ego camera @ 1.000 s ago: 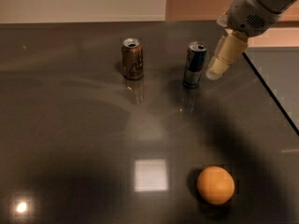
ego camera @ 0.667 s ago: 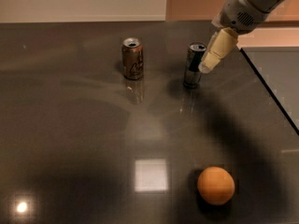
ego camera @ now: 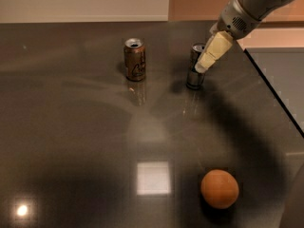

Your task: Move redbull can near orange

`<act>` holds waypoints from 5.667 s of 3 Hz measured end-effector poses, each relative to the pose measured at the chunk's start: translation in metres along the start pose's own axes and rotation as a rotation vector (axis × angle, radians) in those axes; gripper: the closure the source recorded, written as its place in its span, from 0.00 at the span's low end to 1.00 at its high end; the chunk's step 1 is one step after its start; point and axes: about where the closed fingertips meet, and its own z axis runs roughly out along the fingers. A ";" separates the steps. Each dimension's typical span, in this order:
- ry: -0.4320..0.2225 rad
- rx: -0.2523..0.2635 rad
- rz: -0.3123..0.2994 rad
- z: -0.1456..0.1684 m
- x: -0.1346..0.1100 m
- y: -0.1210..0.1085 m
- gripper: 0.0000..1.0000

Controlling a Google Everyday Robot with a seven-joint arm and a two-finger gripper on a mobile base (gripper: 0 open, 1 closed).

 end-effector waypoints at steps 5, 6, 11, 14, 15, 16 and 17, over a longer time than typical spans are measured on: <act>-0.072 -0.050 0.010 -0.004 0.004 0.006 0.88; -0.102 -0.048 -0.003 -0.031 0.014 0.024 1.00; -0.042 -0.082 -0.097 -0.113 0.116 0.203 1.00; -0.079 -0.145 -0.129 -0.123 0.150 0.253 1.00; -0.104 -0.163 -0.151 -0.121 0.147 0.256 1.00; -0.102 -0.186 -0.164 -0.113 0.147 0.258 1.00; -0.091 -0.208 -0.169 -0.105 0.151 0.261 1.00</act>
Offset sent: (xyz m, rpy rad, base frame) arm 0.0090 -0.0009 -0.0169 0.0493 0.0602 -0.0072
